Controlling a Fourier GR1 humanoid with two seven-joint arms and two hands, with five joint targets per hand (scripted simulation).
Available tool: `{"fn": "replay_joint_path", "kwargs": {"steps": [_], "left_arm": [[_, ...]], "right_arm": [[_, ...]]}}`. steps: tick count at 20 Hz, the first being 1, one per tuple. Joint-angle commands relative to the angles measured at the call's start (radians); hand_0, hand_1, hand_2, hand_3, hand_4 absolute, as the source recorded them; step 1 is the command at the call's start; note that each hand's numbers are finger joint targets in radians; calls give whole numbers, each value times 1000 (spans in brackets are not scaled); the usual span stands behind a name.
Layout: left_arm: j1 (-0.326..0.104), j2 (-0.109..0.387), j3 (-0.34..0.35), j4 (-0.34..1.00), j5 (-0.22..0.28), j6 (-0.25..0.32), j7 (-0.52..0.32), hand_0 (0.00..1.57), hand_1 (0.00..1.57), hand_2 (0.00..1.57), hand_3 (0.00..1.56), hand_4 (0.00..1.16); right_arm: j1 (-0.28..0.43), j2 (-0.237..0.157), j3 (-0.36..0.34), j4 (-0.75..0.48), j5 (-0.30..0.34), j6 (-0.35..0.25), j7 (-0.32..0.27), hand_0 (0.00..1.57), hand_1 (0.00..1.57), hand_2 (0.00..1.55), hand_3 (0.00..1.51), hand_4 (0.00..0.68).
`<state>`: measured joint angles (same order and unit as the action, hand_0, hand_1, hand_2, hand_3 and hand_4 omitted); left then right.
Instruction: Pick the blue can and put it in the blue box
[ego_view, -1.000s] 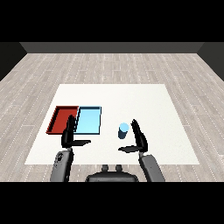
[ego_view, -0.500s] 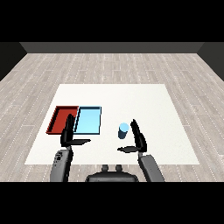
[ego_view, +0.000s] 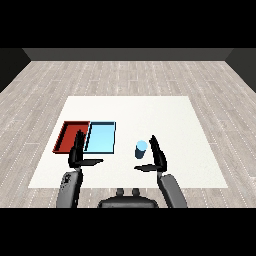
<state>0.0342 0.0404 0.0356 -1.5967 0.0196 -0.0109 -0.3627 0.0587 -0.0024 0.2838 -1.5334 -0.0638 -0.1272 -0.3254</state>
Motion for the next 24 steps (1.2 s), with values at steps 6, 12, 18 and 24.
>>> {"fn": "replay_joint_path", "kwargs": {"steps": [6,12,18,24], "left_arm": [[-49,43,59,70,61,-56,1,0,0,0,0,0],[19,17,26,36,4,-11,-36,0,0,0,0,0],[-22,-4,12,46,-12,16,-31,0,0,0,0,0],[40,-16,1,35,-39,35,-89,0,0,0,0,0]], "right_arm": [[-112,2,-57,175,-57,-22,31,0,0,0,0,0],[-188,2,-75,289,-93,-62,-3,0,0,0,0,0],[-207,2,-22,424,-173,-82,-110,0,0,0,0,0],[-229,2,-79,367,-199,-46,-13,0,0,0,0,0]]}}
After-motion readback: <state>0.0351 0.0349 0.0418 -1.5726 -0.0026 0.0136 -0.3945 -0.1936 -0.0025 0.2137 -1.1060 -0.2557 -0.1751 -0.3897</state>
